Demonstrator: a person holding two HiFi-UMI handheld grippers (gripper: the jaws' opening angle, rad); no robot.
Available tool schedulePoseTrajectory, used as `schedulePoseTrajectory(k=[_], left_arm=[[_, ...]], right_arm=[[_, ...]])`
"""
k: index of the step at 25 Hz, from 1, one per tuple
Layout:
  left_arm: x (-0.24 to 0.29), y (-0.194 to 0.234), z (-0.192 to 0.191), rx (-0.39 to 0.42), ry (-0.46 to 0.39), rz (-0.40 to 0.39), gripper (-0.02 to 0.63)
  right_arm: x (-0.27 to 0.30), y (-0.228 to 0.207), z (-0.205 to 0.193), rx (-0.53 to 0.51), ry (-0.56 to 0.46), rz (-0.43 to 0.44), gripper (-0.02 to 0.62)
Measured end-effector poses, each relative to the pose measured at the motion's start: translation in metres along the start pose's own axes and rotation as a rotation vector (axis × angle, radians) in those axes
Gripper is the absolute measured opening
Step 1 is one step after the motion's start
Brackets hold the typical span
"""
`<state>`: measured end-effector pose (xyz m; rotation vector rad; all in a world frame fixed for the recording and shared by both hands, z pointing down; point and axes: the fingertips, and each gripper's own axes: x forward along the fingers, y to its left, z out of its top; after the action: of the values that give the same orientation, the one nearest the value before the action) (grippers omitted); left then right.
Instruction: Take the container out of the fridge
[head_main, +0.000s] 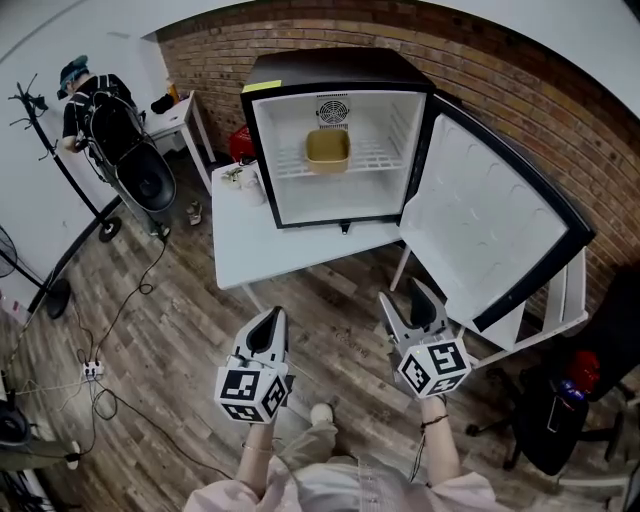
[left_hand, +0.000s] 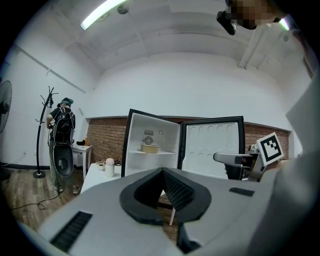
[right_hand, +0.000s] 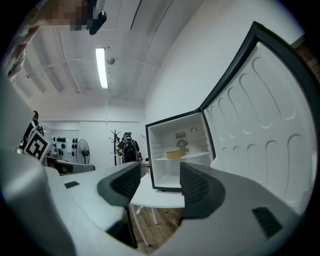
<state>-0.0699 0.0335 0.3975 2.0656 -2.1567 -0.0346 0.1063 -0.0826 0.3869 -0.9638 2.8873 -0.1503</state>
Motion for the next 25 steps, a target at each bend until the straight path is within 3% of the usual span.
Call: schedulePoseTrajectory(k=[15, 25], left_arm=[[0.077, 0.059, 0.012, -0.012, 0.001, -0.069, -0.009], [0.106, 0.062, 0.009, -0.027, 0.006, -0.111, -0.009]], right_arm=[[0.076, -0.014, -0.006, -0.016, 0.021, -0.044, 0.238], [0.097, -0.025, -0.011, -0.021, 0.038, -0.048, 0.238]])
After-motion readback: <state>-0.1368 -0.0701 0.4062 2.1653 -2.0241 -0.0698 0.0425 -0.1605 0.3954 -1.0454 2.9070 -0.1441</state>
